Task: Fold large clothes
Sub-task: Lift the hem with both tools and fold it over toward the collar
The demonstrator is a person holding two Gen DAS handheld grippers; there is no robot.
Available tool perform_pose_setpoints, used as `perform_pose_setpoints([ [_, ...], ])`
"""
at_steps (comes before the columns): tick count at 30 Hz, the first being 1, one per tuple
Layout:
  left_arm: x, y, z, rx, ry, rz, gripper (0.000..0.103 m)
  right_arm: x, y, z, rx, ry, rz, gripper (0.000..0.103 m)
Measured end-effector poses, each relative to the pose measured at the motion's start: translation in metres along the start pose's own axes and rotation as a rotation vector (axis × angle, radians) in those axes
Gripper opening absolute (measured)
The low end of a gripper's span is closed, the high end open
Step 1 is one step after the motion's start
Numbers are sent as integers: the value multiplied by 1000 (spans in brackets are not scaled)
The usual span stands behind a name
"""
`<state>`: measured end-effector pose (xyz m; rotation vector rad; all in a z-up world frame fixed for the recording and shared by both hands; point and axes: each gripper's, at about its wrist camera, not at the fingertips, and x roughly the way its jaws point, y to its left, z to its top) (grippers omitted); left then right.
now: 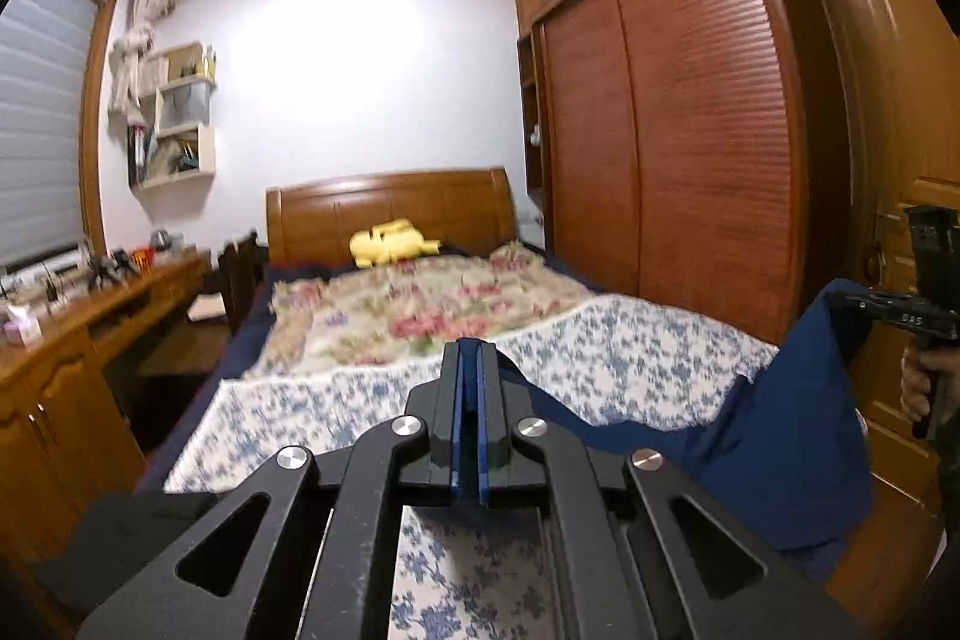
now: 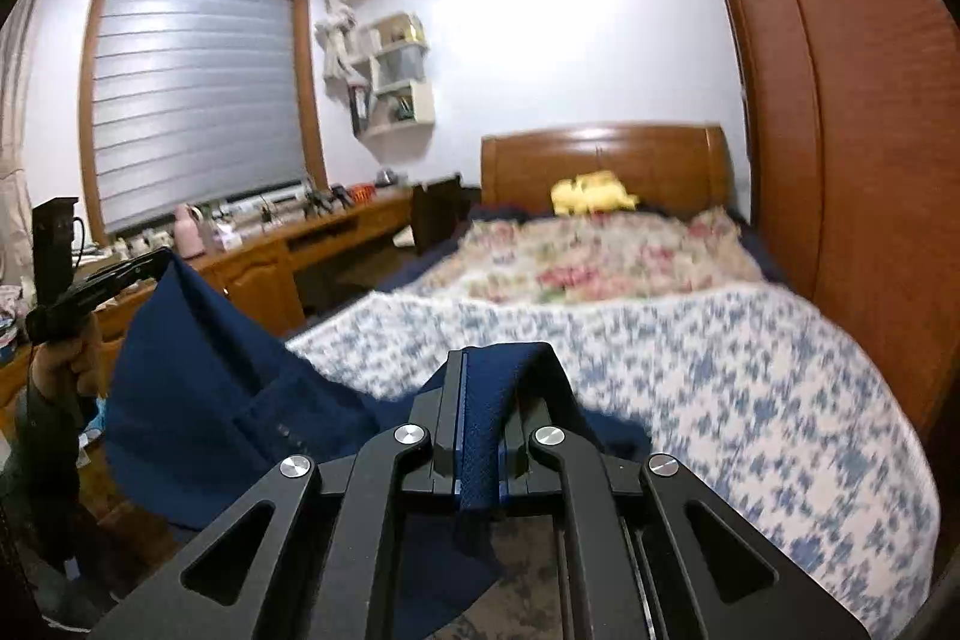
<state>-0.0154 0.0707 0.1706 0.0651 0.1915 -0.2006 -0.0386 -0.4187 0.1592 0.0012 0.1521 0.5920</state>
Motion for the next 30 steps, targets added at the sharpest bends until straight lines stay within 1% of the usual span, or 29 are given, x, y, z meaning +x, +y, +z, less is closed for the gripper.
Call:
perform_pose_setpoints([
  [2, -6, 0, 5, 14, -17, 13, 4, -18, 7, 5, -24, -26, 5, 7],
  [4, -2, 2, 5, 13, -13, 21, 4, -24, 7, 3, -34, -34, 3, 7],
  [6, 17, 9, -3, -2, 18, 26, 4, -16, 1, 0, -31, -18, 0, 7],
  [10, 61, 21, -26, -46, 95, 37, 4, 41, -23, -19, -9, 74, -52, 7],
  [13, 121, 37, -54, -74, 176, 69, 4, 96, -42, -36, 10, 160, -104, 7],
  [14, 135, 39, -59, -80, 192, 79, 4, 118, -51, -45, 23, 191, -121, 7],
  [15, 156, 46, -68, -93, 216, 92, 4, 136, -59, -51, 31, 211, -136, 7],
  [18, 200, 54, -86, -123, 266, 102, 4, 185, -81, -71, 46, 255, -192, 7],
  [20, 221, 51, -93, -130, 301, 89, 4, 213, -92, -81, 57, 288, -224, 7],
  [24, 251, 42, -119, -135, 364, 52, 4, 256, -92, -99, 39, 367, -273, 8],
  [25, 255, 40, -123, -137, 372, 44, 4, 264, -91, -108, 35, 392, -277, 12],
  [26, 261, 37, -130, -141, 384, 31, 4, 270, -89, -114, 29, 413, -281, 13],
  [27, 263, 36, -135, -141, 388, 27, 4, 276, -88, -117, 22, 426, -287, 20],
  [28, 263, 34, -137, -136, 388, 27, 4, 280, -88, -122, 14, 435, -298, 32],
  [29, 264, 32, -141, -128, 384, 29, 8, 281, -86, -127, 4, 439, -306, 39],
  [30, 263, 31, -144, -124, 377, 30, 11, 290, -83, -121, -2, 439, -308, 49],
])
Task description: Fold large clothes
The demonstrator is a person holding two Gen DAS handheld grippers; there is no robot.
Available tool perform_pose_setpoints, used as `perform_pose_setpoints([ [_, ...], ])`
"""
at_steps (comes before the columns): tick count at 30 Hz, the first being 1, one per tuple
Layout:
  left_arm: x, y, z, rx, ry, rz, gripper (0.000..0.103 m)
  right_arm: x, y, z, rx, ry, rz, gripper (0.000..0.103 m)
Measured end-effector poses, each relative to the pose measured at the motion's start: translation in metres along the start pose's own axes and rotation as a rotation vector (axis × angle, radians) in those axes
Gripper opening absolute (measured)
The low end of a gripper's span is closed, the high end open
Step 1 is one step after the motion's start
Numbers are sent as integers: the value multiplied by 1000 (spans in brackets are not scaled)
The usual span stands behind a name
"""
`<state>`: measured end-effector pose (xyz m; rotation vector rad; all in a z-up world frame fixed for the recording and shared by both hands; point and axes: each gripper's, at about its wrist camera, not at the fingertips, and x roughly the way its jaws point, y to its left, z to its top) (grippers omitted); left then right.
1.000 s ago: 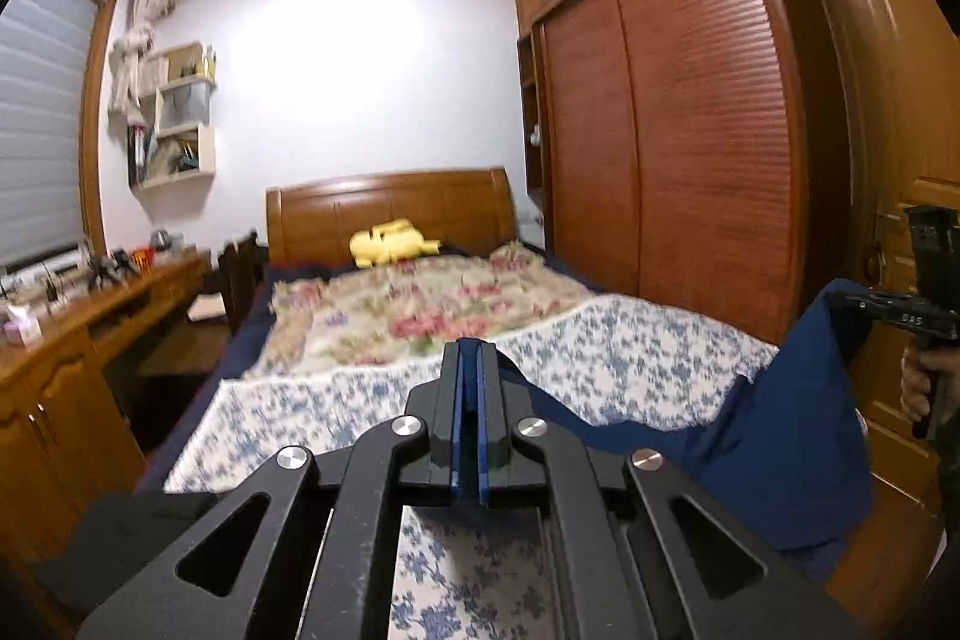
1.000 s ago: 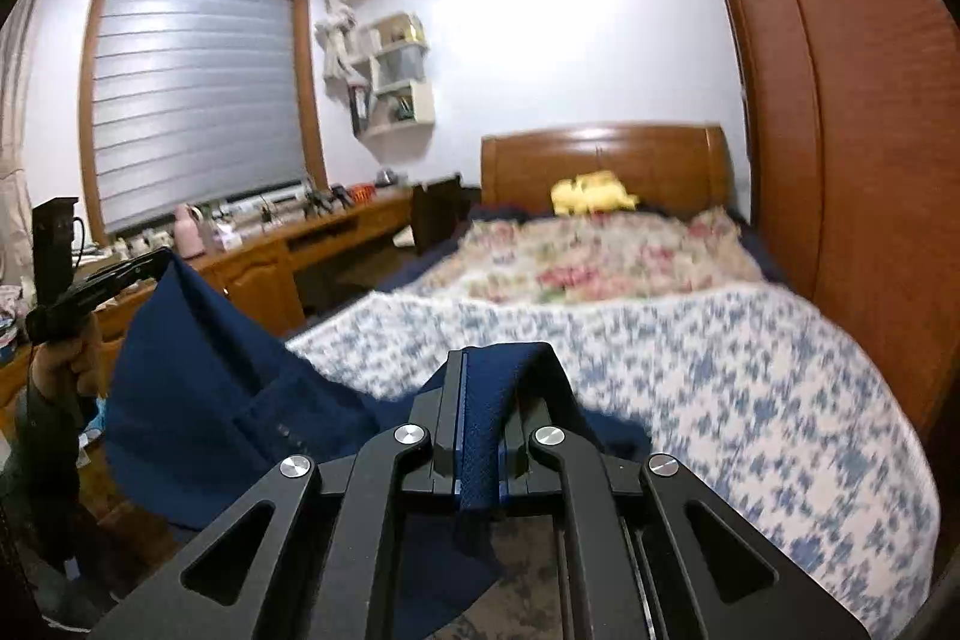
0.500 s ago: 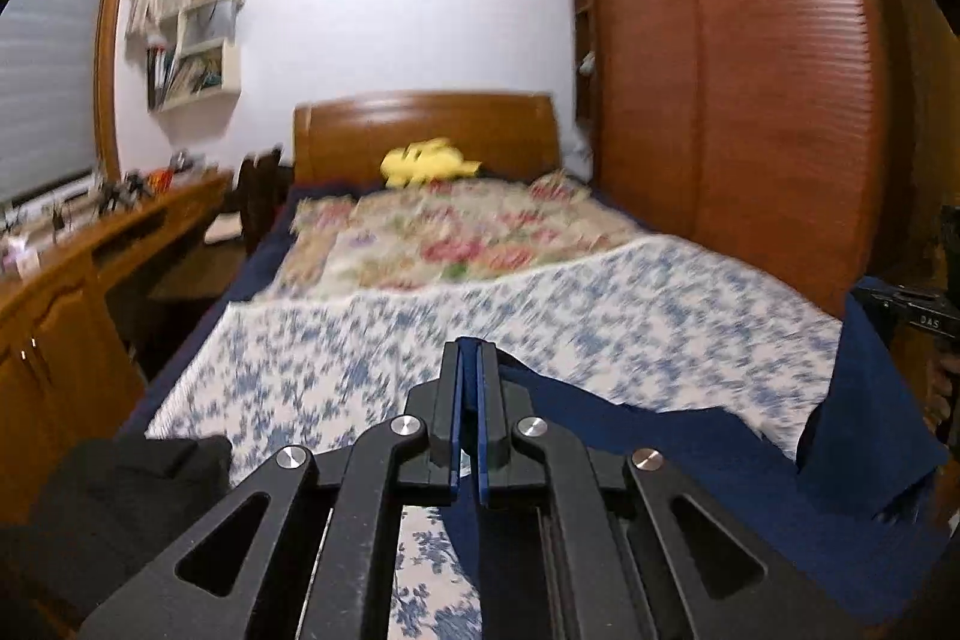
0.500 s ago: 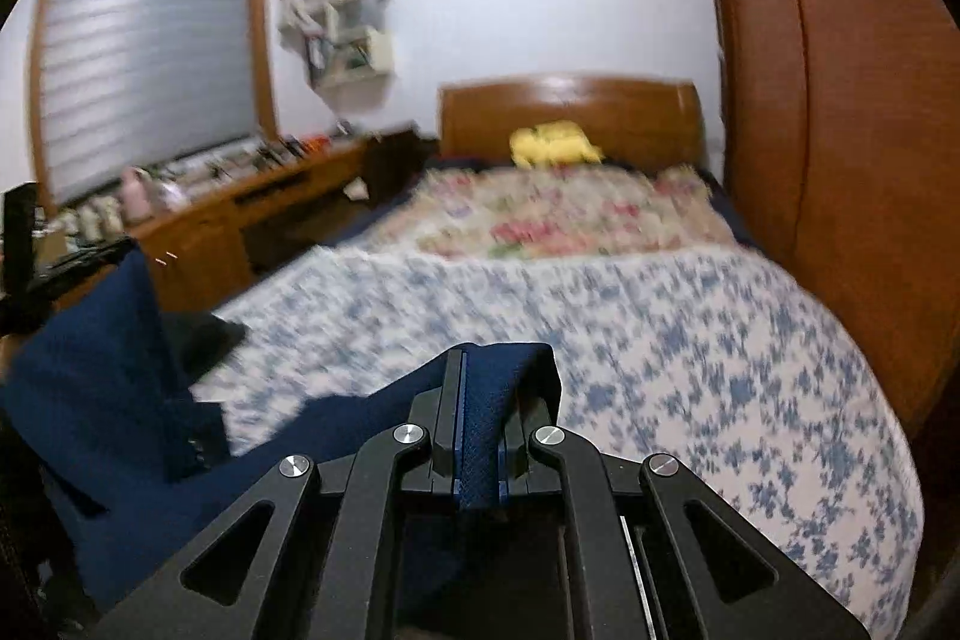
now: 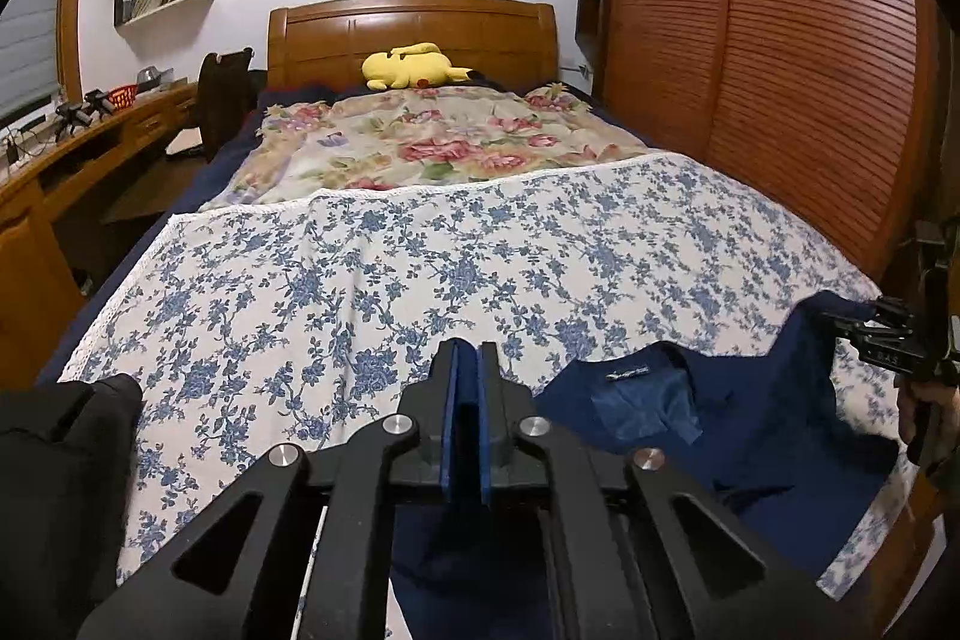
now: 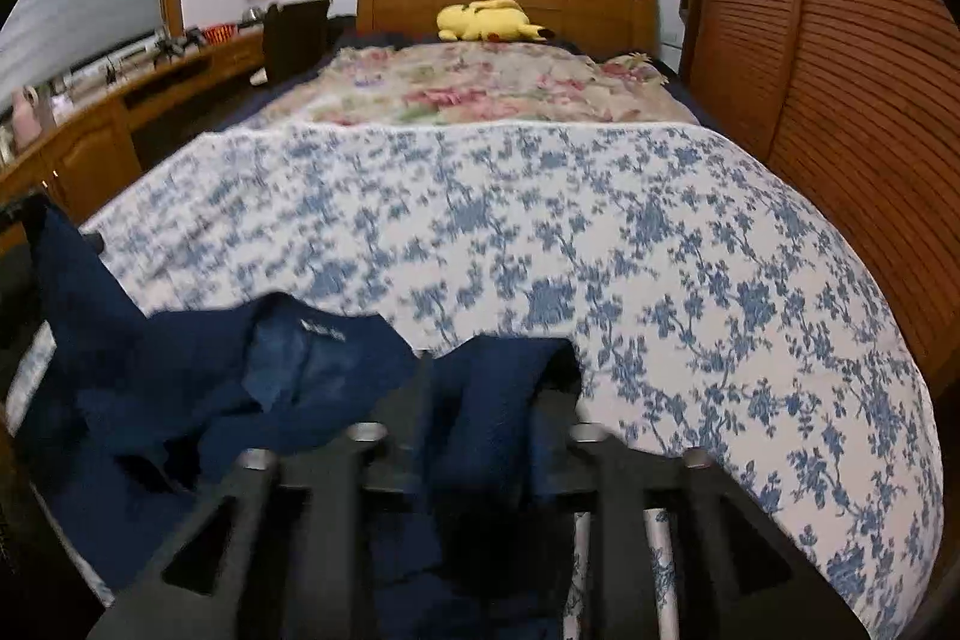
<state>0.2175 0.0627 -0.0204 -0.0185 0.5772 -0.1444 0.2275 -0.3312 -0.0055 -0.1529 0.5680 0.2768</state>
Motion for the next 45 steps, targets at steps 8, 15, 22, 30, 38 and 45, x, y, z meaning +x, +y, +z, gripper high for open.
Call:
perform_pose_setpoints([
  [8, -8, 4, -26, 0, -68, -10, 36, -6, 32, -5, -66, -8, 33, 61],
  [15, -5, 13, -37, 3, -57, -52, 51, 23, 62, -29, -122, 68, 139, 62],
  [22, -2, 24, -52, -6, -39, -86, 68, 51, 73, -30, -194, 192, 116, 62],
  [30, -1, 34, -65, 2, -15, -76, 69, 79, 71, -22, -255, 325, 0, 62],
  [38, -9, 51, -68, -33, -25, -63, 69, 106, 97, 17, -398, 322, -75, 5],
  [45, -9, 63, -70, -53, -22, -64, 69, 114, 123, 72, -409, 198, -119, 5],
])
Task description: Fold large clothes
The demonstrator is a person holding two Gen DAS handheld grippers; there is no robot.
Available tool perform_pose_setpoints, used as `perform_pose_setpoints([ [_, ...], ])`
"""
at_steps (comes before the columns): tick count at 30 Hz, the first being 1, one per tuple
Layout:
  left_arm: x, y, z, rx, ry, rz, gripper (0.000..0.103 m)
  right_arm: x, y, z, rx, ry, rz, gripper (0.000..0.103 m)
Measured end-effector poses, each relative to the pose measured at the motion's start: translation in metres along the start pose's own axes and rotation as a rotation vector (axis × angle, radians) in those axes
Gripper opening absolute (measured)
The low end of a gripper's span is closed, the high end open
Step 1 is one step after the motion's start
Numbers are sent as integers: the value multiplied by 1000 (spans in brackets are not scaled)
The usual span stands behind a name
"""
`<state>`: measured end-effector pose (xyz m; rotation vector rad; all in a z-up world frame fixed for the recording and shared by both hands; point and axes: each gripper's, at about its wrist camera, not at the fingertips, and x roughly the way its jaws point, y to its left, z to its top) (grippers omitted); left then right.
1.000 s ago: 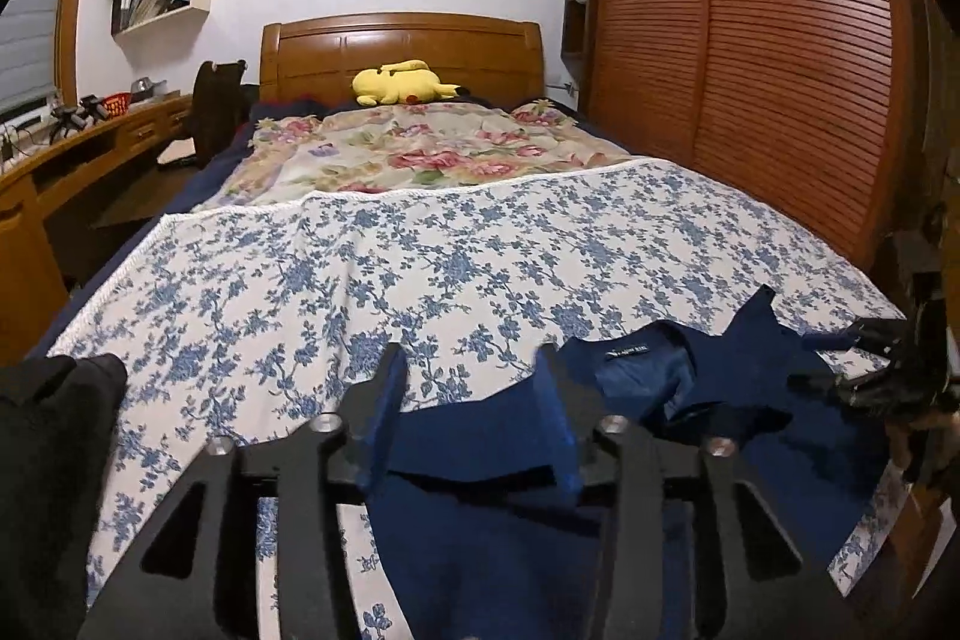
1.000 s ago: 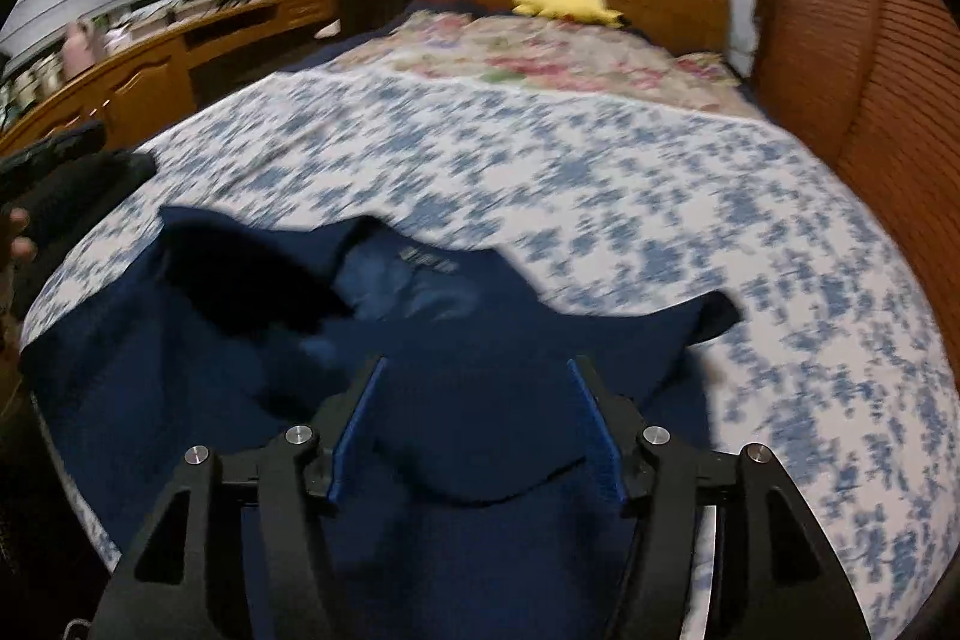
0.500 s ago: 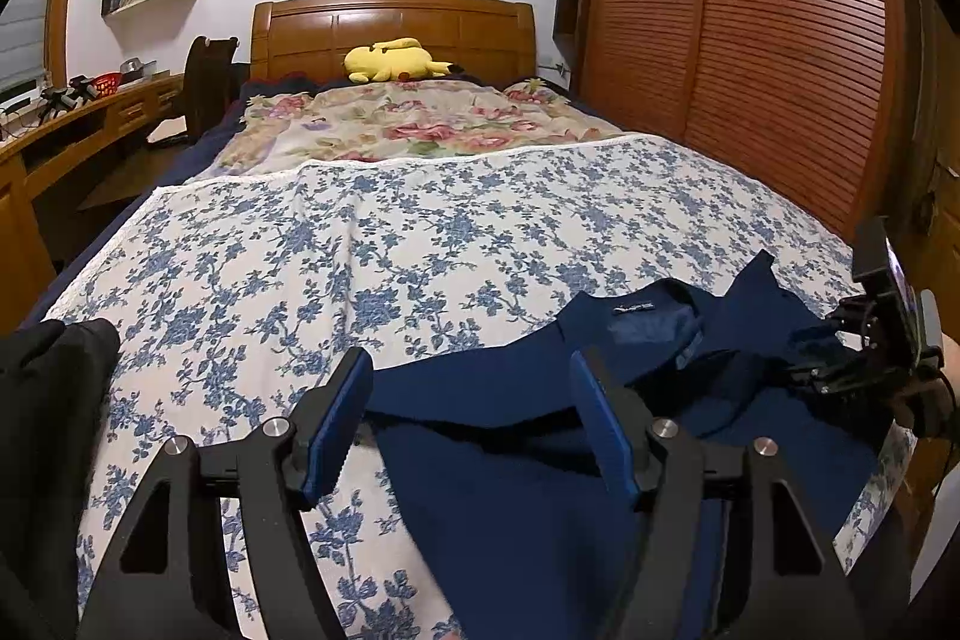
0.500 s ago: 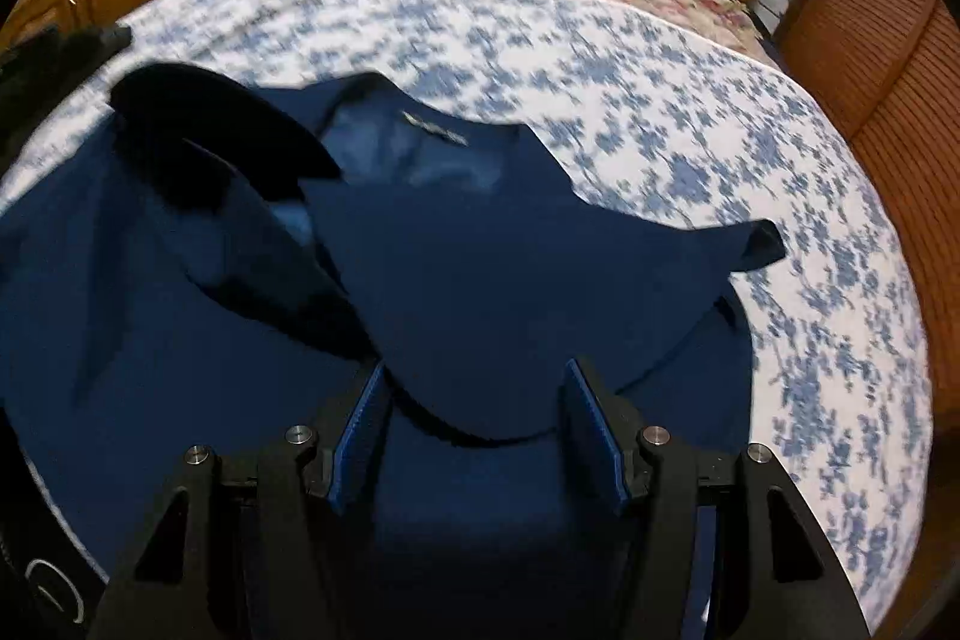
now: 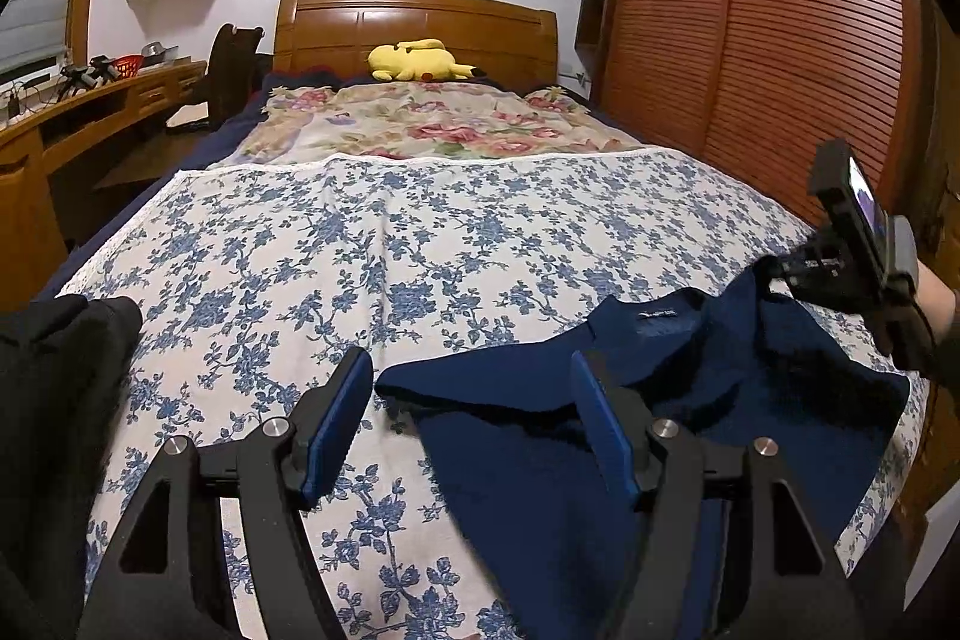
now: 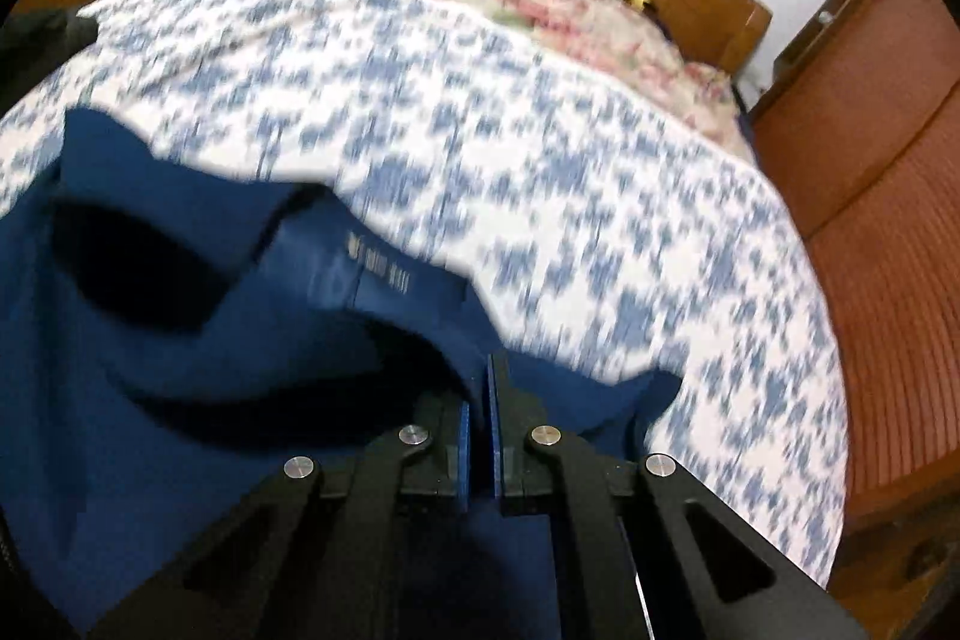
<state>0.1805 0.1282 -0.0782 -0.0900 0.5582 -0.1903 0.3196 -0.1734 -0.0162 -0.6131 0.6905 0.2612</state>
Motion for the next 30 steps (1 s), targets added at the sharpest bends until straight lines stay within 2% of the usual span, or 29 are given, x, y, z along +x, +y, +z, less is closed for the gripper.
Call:
perform_pose_setpoints([
  [6, -1, 3, 0, -4, -1, -1, 69, 5, 8, 27, 21, -66, -18, 5],
  [8, -1, 3, 0, -4, -1, -2, 69, 10, 8, 36, 50, -62, -17, 6],
  [11, -1, 4, 0, -5, 0, 0, 69, 4, 8, 38, 85, -94, -21, 24],
  [13, -1, 6, 1, -9, 0, 1, 69, -2, 7, 38, 110, -128, -2, 45],
  [14, -1, 7, 1, -10, 0, 2, 69, -5, 7, 38, 118, -141, 4, 48],
  [18, 0, 8, 1, -12, 2, 3, 69, -13, 13, 28, 117, -152, 53, 49],
  [22, 1, 8, 0, -9, 5, 6, 69, -16, 21, 26, 106, -163, 144, 50],
  [30, 0, 12, -2, -11, 8, 10, 69, -21, 50, 31, 17, -178, 283, 57],
])
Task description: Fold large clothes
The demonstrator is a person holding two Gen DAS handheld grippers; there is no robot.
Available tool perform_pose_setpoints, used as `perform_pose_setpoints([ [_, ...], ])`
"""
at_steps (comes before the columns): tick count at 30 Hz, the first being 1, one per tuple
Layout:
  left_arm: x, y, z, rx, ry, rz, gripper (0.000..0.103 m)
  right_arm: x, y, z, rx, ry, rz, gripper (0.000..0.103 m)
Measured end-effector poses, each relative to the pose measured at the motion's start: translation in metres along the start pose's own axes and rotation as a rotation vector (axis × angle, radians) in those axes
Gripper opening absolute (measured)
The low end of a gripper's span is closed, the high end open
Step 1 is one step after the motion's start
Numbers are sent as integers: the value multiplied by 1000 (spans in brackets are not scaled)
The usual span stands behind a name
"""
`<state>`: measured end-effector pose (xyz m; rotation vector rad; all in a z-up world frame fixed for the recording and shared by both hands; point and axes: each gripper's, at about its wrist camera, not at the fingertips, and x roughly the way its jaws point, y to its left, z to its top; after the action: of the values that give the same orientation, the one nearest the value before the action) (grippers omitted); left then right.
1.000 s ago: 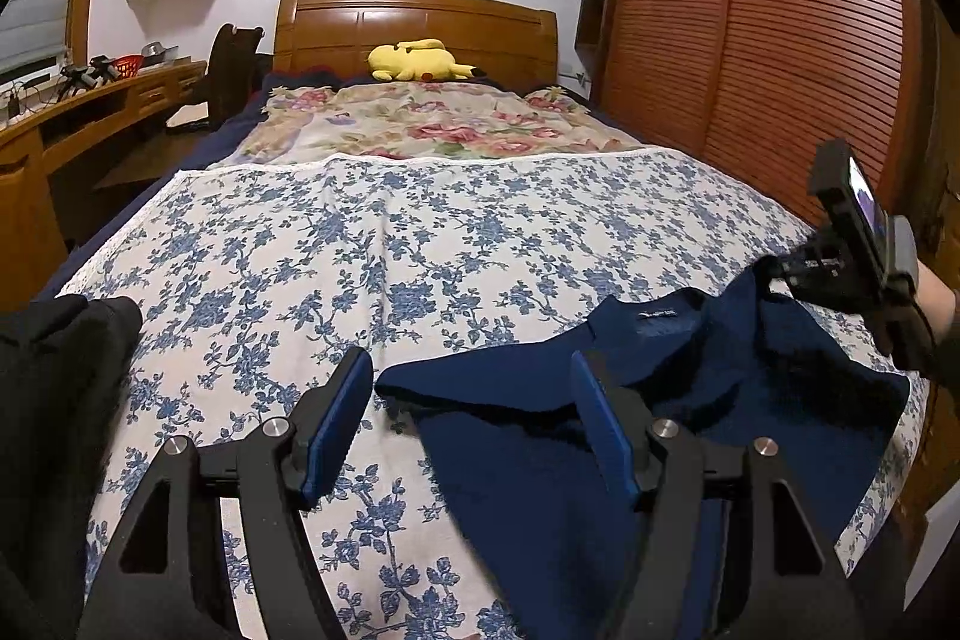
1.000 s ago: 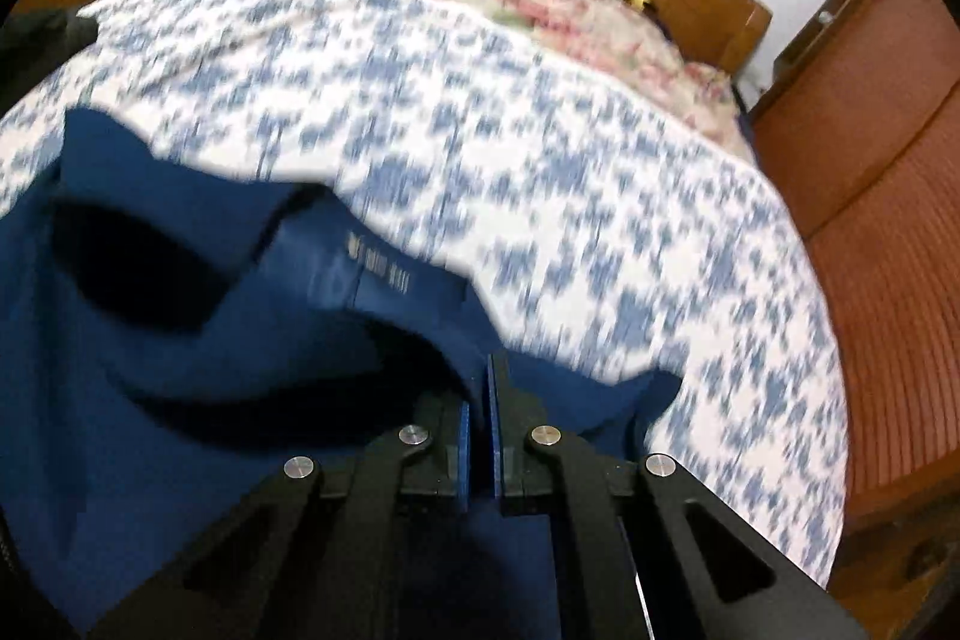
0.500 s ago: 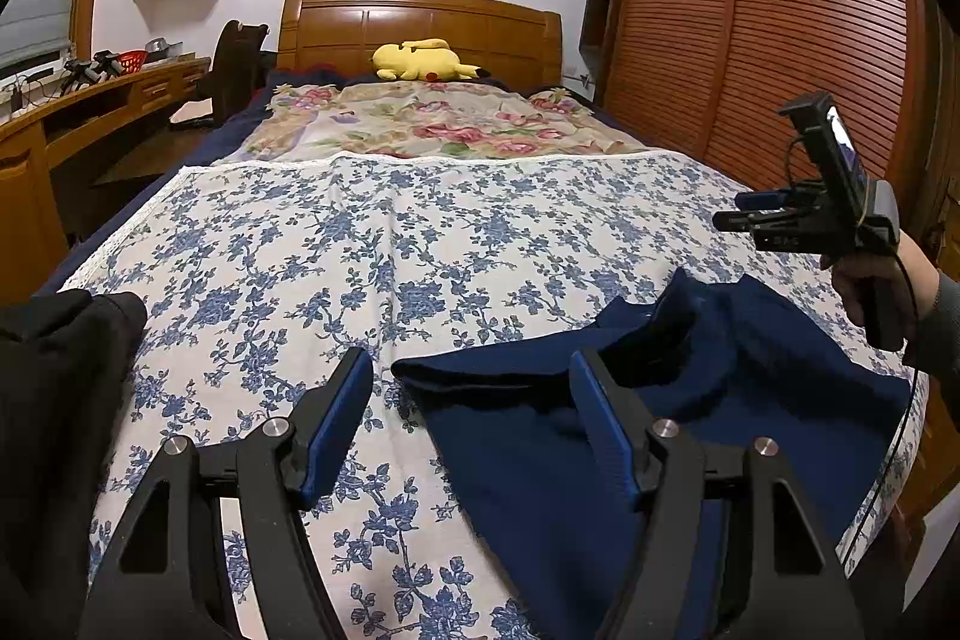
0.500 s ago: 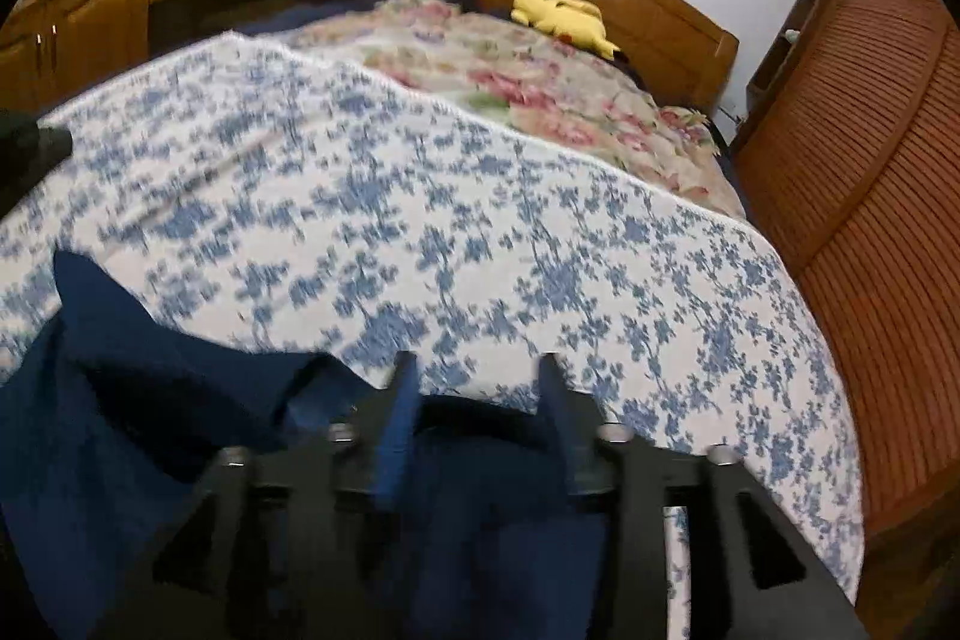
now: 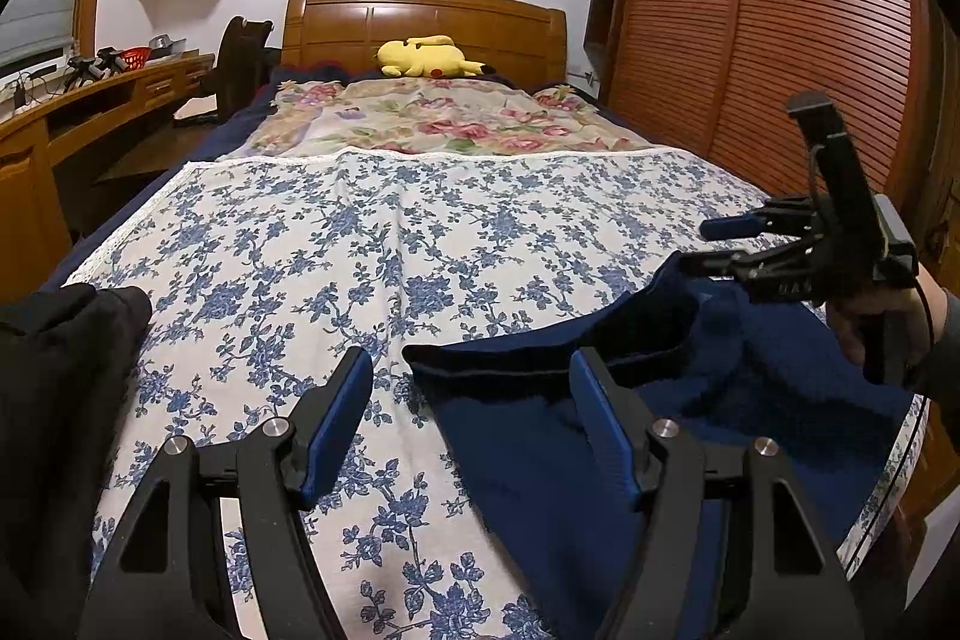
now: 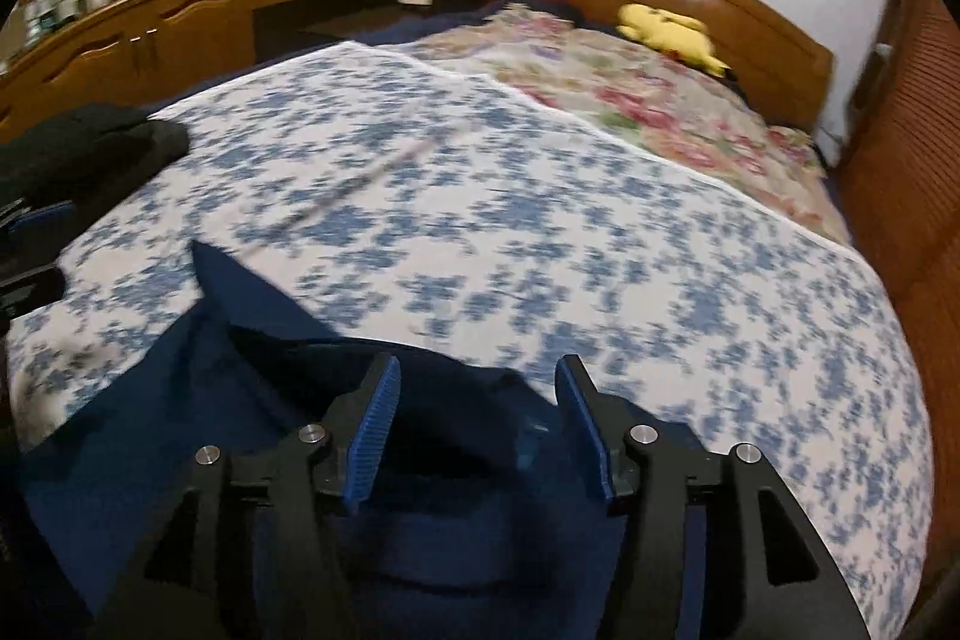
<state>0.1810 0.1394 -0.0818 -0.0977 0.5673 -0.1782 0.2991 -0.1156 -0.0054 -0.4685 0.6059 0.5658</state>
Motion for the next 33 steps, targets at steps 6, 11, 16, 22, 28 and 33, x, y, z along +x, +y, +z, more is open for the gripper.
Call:
perform_pose_setpoints([
  [6, 0, 4, -1, -6, 1, -2, 69, 19, -7, 3, -22, 61, 40, 58],
  [11, -1, 8, -3, -10, 2, -5, 69, 46, -18, 6, -20, 138, 47, 58],
  [16, 1, 9, -4, -10, 6, -9, 69, 54, -27, 12, 37, 128, 53, 58],
  [22, 5, 5, -3, -6, 15, -14, 69, 40, -6, 5, 27, 89, 140, 58],
  [28, 7, 0, -5, 5, 22, -14, 69, 43, 2, -1, -29, 98, 165, 58],
  [33, 7, -1, -6, 7, 24, -15, 69, 65, -11, -3, 12, 142, 118, 58],
])
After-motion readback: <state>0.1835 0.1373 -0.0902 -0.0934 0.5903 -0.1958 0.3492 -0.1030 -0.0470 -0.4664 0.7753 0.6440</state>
